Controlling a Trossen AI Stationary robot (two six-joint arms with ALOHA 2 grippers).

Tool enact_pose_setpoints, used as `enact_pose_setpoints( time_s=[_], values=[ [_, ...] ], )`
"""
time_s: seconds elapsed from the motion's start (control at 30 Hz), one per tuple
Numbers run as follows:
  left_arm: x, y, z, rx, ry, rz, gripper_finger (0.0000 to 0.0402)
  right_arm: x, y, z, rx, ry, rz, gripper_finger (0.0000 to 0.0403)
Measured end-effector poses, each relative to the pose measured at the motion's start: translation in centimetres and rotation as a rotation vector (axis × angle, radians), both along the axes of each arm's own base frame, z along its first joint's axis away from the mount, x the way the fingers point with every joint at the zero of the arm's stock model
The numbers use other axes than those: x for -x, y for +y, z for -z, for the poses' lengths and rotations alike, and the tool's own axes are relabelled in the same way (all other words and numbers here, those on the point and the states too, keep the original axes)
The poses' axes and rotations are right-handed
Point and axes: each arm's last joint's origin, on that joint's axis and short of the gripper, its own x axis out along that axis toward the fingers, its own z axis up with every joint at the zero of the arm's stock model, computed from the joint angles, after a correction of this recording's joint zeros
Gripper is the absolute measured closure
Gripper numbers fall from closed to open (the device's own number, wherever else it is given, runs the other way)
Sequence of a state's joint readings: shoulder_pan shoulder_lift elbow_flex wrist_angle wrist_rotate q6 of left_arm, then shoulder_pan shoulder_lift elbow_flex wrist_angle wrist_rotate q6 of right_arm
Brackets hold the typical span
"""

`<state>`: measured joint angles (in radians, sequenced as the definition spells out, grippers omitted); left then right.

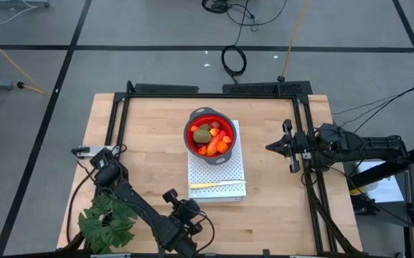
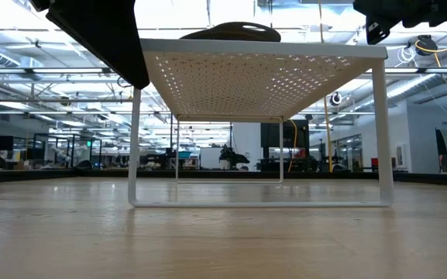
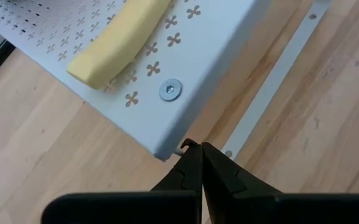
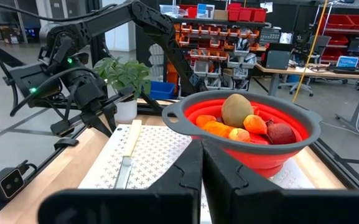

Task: Pick & Place Fruit
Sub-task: Adjust the shelf

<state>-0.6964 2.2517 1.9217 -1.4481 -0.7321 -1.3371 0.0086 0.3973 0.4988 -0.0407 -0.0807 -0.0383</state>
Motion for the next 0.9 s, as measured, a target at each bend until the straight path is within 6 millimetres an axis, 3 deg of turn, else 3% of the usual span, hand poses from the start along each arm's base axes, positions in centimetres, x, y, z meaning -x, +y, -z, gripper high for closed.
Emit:
enact_pose_setpoints(
  time_s=[0.9],
  values=[
    [0.48, 0.16, -0.01, 0.022, 0.043, -0.048, 0.0400, 0.00, 0.00, 0.05, 0.000, 0.005, 0.000, 0.0403]
  ],
)
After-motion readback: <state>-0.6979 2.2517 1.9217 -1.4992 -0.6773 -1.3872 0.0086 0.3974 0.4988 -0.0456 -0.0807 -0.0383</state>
